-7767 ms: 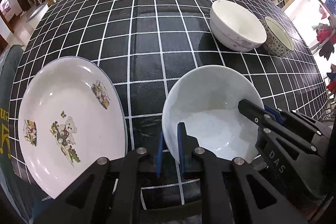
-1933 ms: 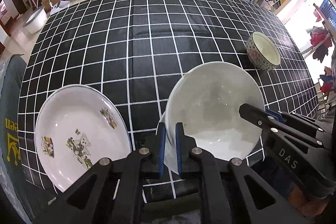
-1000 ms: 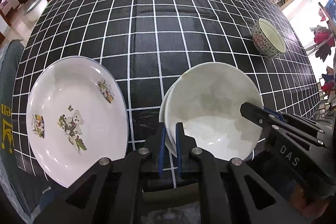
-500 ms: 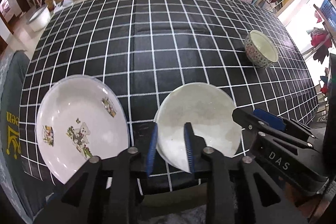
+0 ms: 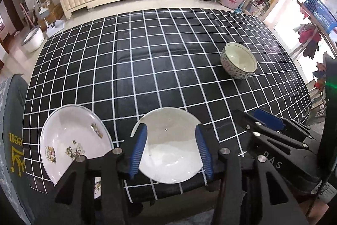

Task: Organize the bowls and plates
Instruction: 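Release the stacked bowls and move both grippers to the speckled bowl, then grip the speckled green-rimmed bowl rim with both grippers and lift it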

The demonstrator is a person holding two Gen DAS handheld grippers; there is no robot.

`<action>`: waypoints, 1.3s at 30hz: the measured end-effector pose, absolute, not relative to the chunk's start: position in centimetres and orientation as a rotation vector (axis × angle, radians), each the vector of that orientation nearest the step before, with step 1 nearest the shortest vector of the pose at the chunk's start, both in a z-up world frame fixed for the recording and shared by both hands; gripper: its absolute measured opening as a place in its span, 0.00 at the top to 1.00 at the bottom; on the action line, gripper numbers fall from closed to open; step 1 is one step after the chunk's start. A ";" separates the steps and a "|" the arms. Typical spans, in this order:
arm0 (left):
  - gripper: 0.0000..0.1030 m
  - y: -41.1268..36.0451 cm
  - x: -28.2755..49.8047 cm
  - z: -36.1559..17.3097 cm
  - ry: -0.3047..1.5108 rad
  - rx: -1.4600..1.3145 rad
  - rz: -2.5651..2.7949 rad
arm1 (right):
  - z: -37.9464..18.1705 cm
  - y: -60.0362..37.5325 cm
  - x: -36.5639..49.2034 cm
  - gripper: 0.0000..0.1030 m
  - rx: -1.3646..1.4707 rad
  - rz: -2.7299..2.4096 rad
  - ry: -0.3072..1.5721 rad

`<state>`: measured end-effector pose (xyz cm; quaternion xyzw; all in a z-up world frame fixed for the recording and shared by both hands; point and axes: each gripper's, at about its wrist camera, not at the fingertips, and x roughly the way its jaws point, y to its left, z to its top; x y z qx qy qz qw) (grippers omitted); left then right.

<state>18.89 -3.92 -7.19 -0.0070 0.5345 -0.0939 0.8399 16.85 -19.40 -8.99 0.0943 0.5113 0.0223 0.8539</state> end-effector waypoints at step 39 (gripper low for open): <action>0.56 -16.0 29.9 -9.3 1.210 0.001 -0.316 | -8.7 -31.2 24.8 0.49 0.356 -0.058 1.060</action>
